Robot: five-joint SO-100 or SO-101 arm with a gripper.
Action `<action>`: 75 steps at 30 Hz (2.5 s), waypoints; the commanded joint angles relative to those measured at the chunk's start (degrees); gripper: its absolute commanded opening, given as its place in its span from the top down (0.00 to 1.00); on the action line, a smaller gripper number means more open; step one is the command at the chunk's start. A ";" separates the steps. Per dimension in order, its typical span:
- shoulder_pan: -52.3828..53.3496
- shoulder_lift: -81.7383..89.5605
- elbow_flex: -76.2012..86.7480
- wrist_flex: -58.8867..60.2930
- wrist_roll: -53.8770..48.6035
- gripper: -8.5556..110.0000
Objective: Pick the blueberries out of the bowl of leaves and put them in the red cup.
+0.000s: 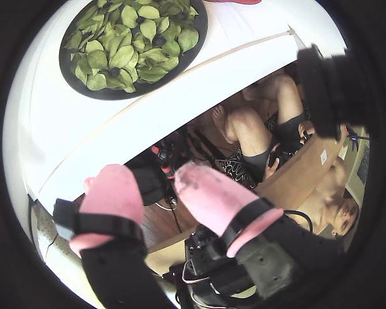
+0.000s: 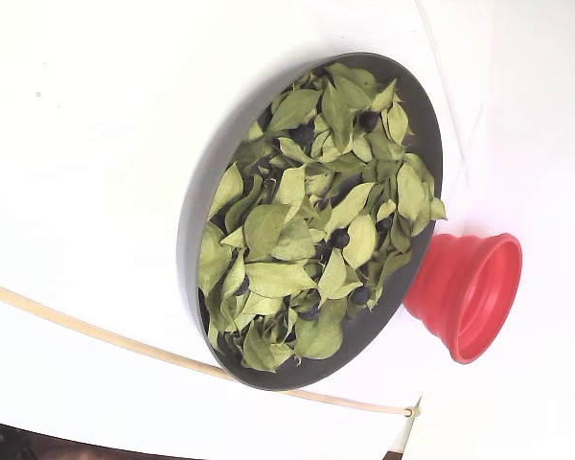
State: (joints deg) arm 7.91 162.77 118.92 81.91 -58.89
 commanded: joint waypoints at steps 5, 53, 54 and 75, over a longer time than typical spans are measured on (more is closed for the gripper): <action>0.53 -2.99 1.76 -4.83 -3.87 0.82; 2.55 -15.82 19.78 -34.01 -17.67 0.81; 2.55 -16.44 20.04 -34.72 -17.84 0.81; 1.85 -27.16 20.21 -47.11 -19.95 0.81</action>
State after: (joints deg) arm 10.11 135.53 140.01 36.30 -78.75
